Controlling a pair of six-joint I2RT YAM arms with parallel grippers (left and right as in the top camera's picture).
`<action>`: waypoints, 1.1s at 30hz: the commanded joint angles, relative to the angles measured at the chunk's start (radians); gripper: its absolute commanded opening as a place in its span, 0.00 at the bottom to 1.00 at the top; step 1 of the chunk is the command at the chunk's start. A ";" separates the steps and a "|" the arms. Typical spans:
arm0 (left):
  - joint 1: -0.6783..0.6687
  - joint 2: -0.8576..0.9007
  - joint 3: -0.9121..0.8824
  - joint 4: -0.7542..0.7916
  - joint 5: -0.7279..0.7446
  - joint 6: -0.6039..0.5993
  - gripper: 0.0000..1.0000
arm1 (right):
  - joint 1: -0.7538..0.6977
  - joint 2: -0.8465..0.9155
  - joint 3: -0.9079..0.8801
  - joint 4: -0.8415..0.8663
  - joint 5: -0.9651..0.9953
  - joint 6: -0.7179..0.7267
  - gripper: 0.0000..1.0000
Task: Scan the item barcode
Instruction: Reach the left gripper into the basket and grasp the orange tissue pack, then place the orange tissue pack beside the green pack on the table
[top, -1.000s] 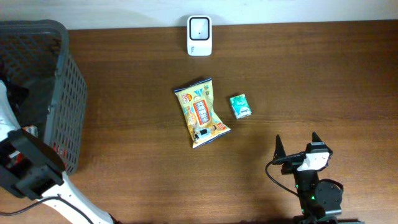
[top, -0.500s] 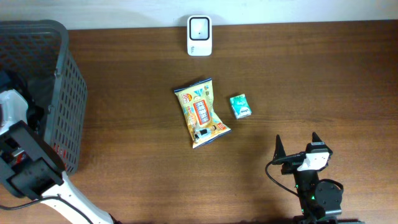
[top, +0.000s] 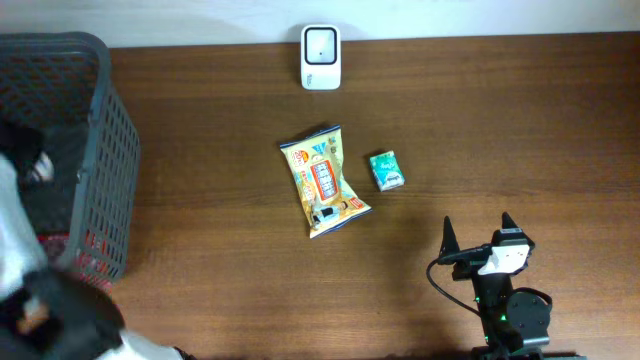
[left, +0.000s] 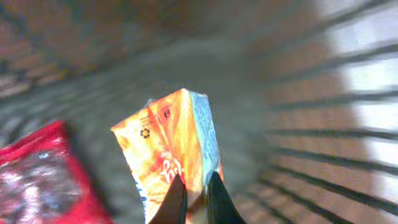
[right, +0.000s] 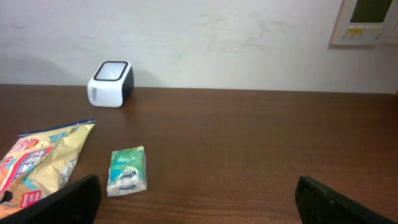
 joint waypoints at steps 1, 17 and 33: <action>-0.006 -0.307 0.037 0.053 0.241 0.016 0.00 | 0.006 -0.007 -0.008 -0.004 0.008 0.008 0.98; -1.148 -0.083 0.015 0.137 0.070 0.225 0.00 | 0.006 -0.007 -0.008 -0.004 0.008 0.007 0.98; -1.259 0.344 0.067 0.238 -0.035 0.226 0.73 | 0.006 -0.007 -0.008 -0.004 0.008 0.007 0.98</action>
